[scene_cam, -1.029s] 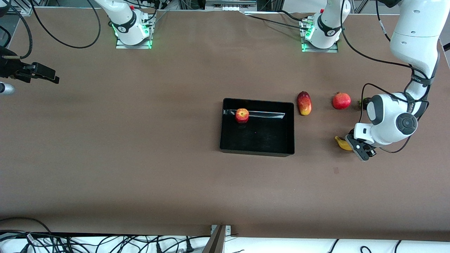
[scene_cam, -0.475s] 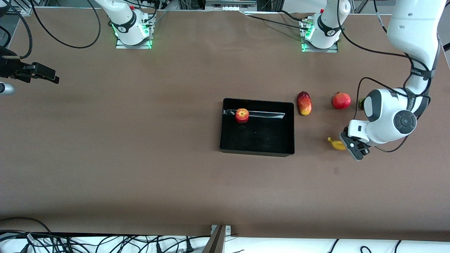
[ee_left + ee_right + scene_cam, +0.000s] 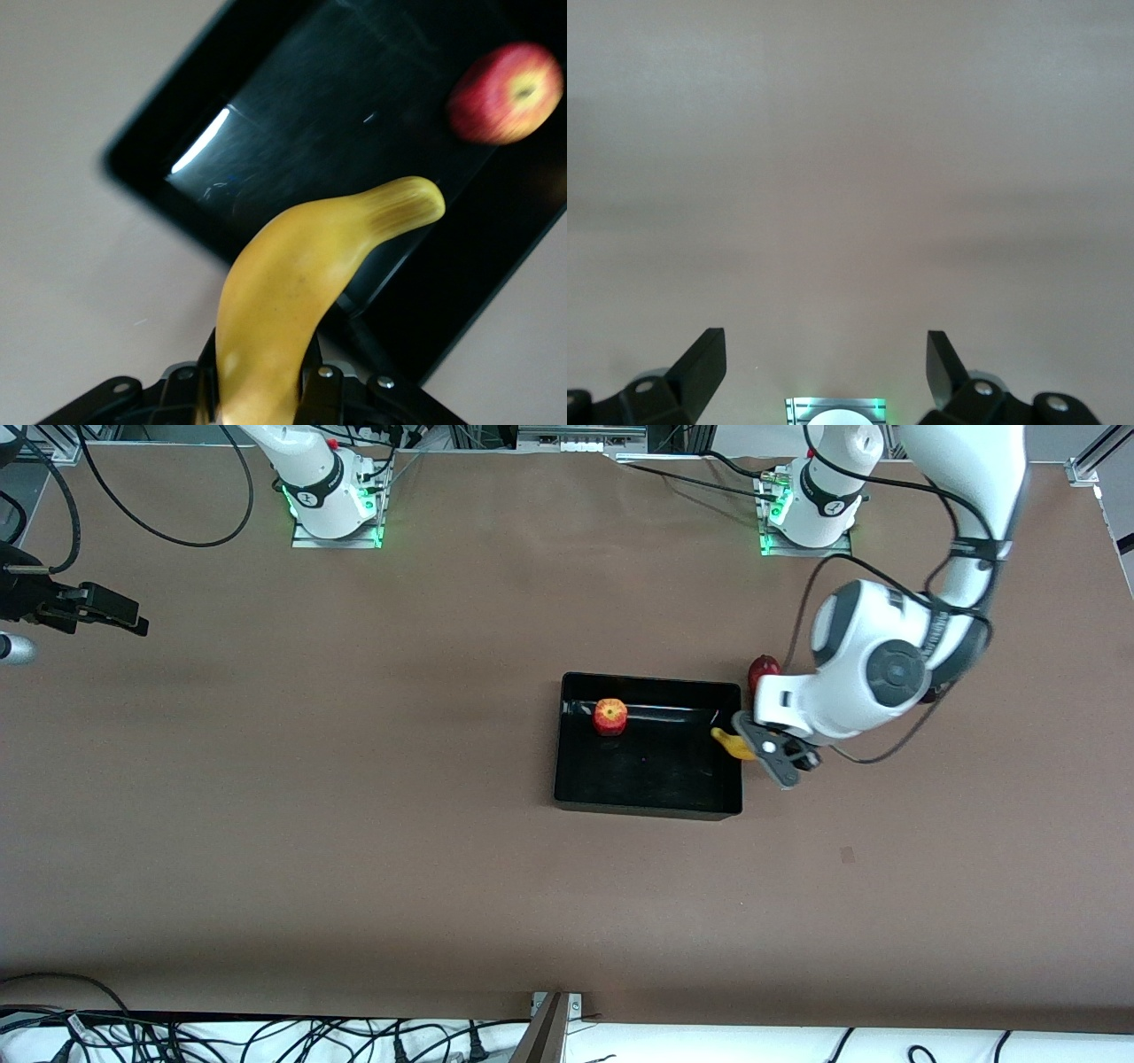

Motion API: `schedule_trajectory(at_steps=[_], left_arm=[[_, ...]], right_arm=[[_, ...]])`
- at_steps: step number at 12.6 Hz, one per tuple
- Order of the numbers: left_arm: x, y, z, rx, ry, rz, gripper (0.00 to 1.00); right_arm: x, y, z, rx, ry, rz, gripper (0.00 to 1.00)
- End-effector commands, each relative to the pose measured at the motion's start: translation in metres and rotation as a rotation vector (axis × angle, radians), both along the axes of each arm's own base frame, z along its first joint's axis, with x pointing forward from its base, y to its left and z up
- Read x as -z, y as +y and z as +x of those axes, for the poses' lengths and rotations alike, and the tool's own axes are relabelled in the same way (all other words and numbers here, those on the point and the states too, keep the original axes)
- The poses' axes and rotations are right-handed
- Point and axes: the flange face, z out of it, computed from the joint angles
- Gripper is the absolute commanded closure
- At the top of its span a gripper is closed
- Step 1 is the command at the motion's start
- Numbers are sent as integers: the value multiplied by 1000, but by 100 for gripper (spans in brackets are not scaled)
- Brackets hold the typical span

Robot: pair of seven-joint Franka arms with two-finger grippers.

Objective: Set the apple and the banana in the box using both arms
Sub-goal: 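Carry the banana into the black box beside the apple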

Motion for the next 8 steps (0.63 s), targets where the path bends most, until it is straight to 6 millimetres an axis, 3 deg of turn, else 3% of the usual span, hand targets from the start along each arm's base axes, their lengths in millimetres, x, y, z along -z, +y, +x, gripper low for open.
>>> schedule_trajectory(at_steps=[1, 3, 5, 8], left_arm=[[18, -46, -18, -116, 20, -9, 100], [48, -73, -24, -130, -1, -5, 100], [77, -79, -24, -132, -16, 0, 100], [102, -89, -22, -100, -22, 10, 100]], right_arm=[[-5, -2, 0, 7, 5, 10, 0], [-5, -2, 0, 7, 4, 10, 0], [-5, -2, 0, 7, 5, 10, 0], [-5, -2, 0, 1, 5, 11, 0]])
